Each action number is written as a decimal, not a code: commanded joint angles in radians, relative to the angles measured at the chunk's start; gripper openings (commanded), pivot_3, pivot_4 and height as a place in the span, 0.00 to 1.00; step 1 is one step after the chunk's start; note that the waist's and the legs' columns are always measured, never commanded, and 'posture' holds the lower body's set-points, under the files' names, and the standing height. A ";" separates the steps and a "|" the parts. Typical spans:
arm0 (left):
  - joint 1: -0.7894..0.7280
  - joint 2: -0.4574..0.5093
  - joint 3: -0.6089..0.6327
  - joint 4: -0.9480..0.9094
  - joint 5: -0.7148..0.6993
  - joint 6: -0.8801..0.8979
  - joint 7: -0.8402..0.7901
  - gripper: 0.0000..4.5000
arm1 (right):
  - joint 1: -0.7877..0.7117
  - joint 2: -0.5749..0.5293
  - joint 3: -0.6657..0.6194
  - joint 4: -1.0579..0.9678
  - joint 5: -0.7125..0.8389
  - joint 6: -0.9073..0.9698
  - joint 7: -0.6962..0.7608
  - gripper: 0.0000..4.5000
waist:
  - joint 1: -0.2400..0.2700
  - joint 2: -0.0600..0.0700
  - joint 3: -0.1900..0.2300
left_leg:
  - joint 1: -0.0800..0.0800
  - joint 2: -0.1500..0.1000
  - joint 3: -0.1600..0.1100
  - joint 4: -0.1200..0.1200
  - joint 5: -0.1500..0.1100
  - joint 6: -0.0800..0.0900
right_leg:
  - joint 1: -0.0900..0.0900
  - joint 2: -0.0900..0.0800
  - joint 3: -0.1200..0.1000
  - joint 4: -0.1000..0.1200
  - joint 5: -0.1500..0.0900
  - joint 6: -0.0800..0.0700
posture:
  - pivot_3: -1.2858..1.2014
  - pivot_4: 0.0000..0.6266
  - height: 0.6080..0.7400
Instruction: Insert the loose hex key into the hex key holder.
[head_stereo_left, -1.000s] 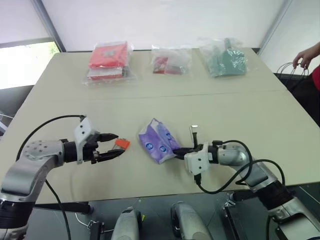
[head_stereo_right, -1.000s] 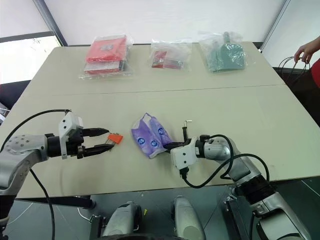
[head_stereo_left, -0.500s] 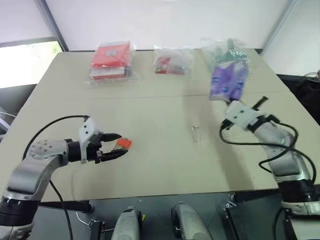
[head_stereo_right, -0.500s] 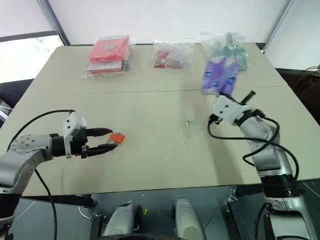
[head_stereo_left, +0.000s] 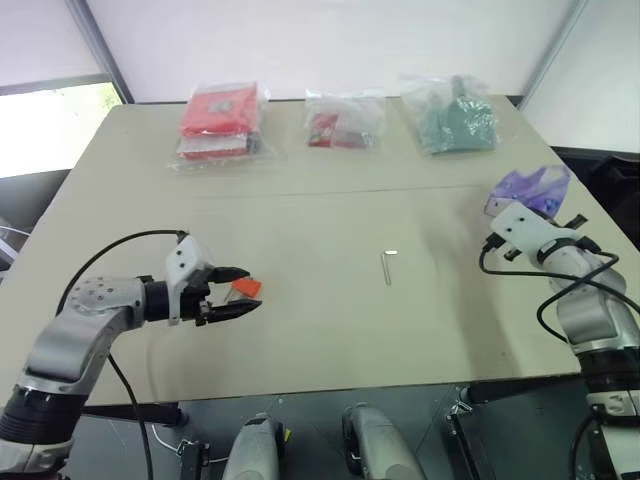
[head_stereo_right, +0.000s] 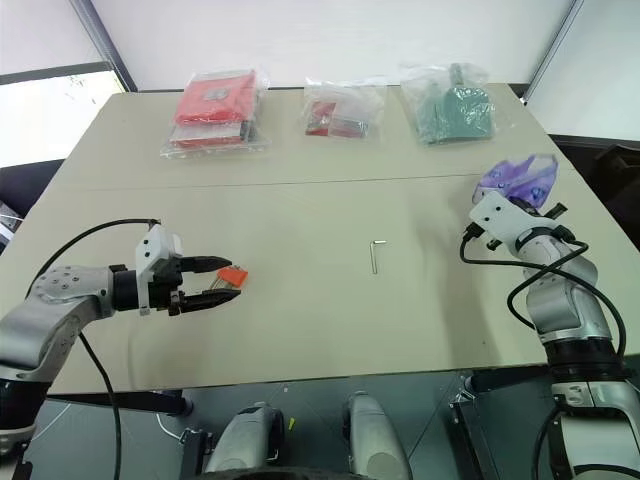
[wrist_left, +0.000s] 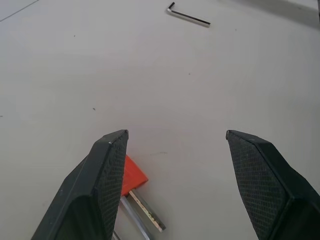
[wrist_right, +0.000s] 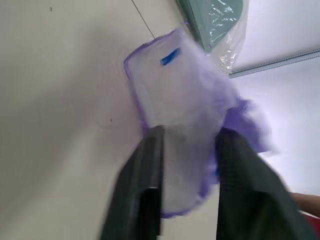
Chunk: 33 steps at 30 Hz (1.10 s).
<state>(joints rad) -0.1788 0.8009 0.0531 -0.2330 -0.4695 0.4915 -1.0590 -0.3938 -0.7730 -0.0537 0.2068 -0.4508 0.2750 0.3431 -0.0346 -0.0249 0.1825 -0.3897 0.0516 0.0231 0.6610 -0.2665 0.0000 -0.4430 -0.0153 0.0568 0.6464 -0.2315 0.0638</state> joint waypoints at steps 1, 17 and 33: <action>-0.001 0.006 0.022 -0.018 -0.002 -0.021 0.001 0.73 | -0.019 -0.031 -0.016 -0.046 -0.002 0.022 0.000 0.77 | -0.003 0.000 0.000 | 0.000 0.000 0.000 0.000 0.000 0.000 | 0.000 0.000 0.000 0.000 0.000 0.000 | 0.52 0.24 1.00; -0.077 0.058 0.062 0.138 0.015 -0.057 -0.042 0.73 | -0.097 0.037 -0.021 -0.474 0.200 0.372 0.256 1.00 | -0.009 0.001 0.001 | 0.000 0.000 0.000 0.000 0.000 0.000 | -0.001 0.001 0.000 0.000 0.000 0.001 | 0.52 0.24 1.00; 0.013 0.236 0.179 0.160 -0.008 -0.040 -0.162 0.73 | -0.079 0.343 0.313 -0.441 0.522 0.156 0.481 1.00 | -0.010 0.001 0.002 | -0.001 0.001 0.000 -0.001 0.000 0.000 | -0.001 0.000 -0.001 0.000 -0.001 0.001 | 0.52 0.24 1.00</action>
<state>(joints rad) -0.1751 1.0190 0.1918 -0.0328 -0.4626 0.4530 -1.2111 -0.4575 -0.4352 0.2372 -0.2580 0.0938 0.4987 0.8287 -0.0445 -0.0241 0.1842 -0.3907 0.0524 0.0229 0.6604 -0.2668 0.0005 -0.4445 -0.0154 0.0557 0.6462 -0.2322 0.0645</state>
